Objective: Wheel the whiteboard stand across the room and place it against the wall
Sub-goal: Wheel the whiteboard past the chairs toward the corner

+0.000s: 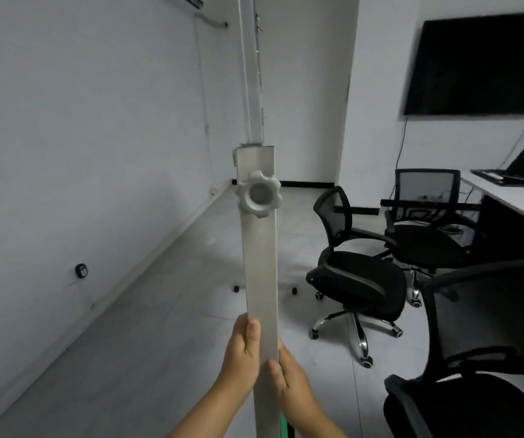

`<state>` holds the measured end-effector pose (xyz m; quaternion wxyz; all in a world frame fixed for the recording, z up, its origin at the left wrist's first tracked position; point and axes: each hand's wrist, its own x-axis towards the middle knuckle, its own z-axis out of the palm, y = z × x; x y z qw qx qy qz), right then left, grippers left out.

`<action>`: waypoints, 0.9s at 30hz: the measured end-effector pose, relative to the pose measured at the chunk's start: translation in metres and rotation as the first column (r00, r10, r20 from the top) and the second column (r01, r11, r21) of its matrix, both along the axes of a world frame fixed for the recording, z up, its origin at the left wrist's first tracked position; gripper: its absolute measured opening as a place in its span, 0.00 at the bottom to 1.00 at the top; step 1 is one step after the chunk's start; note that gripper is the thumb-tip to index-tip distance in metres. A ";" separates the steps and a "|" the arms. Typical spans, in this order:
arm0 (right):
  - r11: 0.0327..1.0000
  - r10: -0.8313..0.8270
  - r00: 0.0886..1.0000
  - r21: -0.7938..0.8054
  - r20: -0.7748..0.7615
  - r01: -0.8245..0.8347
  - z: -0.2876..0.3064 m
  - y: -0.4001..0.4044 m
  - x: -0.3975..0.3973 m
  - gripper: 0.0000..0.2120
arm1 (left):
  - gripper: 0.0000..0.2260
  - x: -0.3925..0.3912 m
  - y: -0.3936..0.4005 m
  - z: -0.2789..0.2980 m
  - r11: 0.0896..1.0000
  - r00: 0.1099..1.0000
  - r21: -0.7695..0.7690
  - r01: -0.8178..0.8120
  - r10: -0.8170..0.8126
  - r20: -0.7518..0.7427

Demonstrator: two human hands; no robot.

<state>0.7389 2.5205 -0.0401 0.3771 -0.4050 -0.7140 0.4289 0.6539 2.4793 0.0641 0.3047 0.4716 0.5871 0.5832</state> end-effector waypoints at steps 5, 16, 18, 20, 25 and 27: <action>0.999 -0.030 0.999 -0.015 -0.011 0.030 0.011 0.100 -0.020 0.44 | 0.13 -0.022 0.109 -0.001 0.998 0.999 0.037 0.043 -0.043 -0.013; 0.997 0.060 0.996 -0.043 0.061 -0.058 0.013 0.337 -0.058 0.48 | 0.11 -0.094 0.345 0.003 0.966 0.952 -0.113 0.233 -0.250 -0.174; 0.995 0.089 0.994 -0.056 0.062 -0.086 0.014 0.380 -0.066 0.50 | 0.13 -0.110 0.384 0.006 0.960 0.933 -0.129 0.250 -0.275 -0.232; 0.989 0.129 0.990 -0.079 0.050 -0.125 0.016 0.420 -0.076 0.49 | 0.14 -0.122 0.424 0.009 0.953 0.919 -0.141 0.270 -0.298 -0.259; 0.995 0.100 0.990 -0.042 0.103 -0.096 0.005 0.514 -0.107 0.52 | 0.20 -0.152 0.526 0.010 0.927 0.887 -0.120 0.355 -0.375 -0.268; 0.999 0.039 0.991 0.031 0.127 -0.043 0.006 0.554 -0.119 0.58 | 0.15 -0.164 0.570 0.009 0.912 0.873 -0.127 0.390 -0.410 -0.263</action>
